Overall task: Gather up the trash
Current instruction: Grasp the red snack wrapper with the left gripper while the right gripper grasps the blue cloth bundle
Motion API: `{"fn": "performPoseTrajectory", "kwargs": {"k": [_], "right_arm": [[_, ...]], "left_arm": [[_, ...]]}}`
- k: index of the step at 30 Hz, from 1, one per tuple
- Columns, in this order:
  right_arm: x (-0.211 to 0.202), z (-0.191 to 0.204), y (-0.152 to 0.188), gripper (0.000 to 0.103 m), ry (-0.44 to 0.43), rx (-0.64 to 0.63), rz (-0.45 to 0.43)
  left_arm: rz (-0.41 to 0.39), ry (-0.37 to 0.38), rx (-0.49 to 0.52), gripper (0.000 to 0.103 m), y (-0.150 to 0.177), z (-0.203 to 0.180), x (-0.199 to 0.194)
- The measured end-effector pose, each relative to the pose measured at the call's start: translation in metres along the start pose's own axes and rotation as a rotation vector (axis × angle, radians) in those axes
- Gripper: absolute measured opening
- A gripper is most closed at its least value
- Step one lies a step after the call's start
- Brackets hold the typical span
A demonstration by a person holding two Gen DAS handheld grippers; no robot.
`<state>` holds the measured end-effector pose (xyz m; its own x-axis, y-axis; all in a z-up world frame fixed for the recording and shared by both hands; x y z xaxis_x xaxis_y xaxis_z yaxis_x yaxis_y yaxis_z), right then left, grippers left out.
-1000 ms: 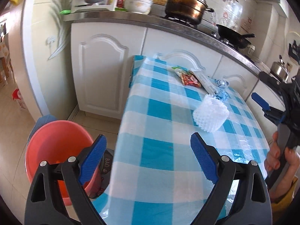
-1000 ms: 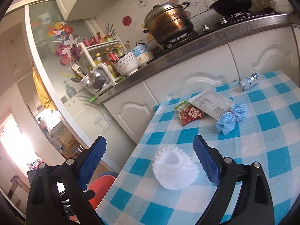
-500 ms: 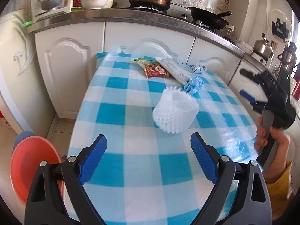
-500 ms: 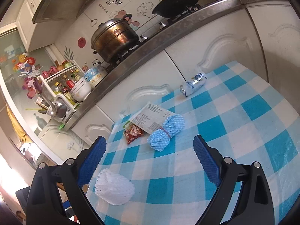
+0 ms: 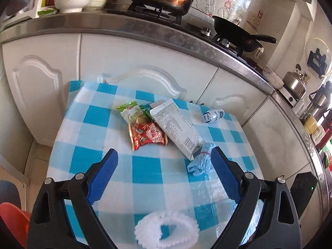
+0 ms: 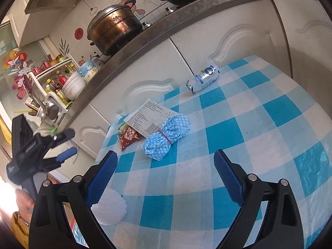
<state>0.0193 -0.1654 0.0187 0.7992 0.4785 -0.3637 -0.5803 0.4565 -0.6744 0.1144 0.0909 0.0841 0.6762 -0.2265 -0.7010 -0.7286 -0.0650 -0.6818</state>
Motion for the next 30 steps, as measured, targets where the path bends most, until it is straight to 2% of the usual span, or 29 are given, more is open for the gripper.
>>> {"fn": "performPoseTrajectory", "kwargs": {"k": [3,8,12,17,24,25,26,27,30], "right_arm": [[0.01,0.0,0.001,0.093,0.01,-0.003,0.028],[0.032,0.007,0.0,0.093,0.041,-0.058,0.099],[0.054,0.011,-0.005,0.093,0.063,-0.112,0.152],[0.081,0.006,-0.015,0.093,0.065,-0.109,0.197],[0.105,0.001,-0.023,0.093,0.099,-0.133,0.209],[0.107,-0.001,-0.023,0.093,0.107,-0.136,0.209],[0.109,-0.003,-0.023,0.093,0.111,-0.133,0.21],[0.11,-0.005,-0.023,0.093,0.113,-0.126,0.212],[0.11,-0.009,-0.023,0.093,0.123,-0.118,0.209]], "left_arm": [[0.01,0.031,0.039,0.091,-0.023,-0.015,0.033],[0.098,0.091,0.086,0.091,-0.05,-0.032,0.094],[0.137,0.087,0.148,0.091,-0.059,-0.042,0.13],[0.181,0.04,0.204,0.091,-0.059,-0.046,0.166],[0.203,0.029,0.227,0.091,-0.052,-0.05,0.184],[0.199,0.021,0.24,0.089,-0.051,-0.052,0.185],[0.193,0.011,0.254,0.083,-0.05,-0.054,0.184],[0.186,-0.002,0.266,0.073,-0.05,-0.056,0.185],[0.173,0.019,0.26,0.054,-0.049,-0.058,0.179]]}}
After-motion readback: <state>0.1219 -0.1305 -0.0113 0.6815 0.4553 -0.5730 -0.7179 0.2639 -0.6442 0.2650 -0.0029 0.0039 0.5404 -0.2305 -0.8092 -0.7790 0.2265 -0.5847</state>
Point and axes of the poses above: each gripper's, at about its wrist camera, not at the fingertips, and x roughly the way its jaws point, z to its left, y to its underside, the point moved 3 cm from there along x, roughly the way its jaws point, and after that the axes turned 12 degrees about -y, right-handed, at the moved point
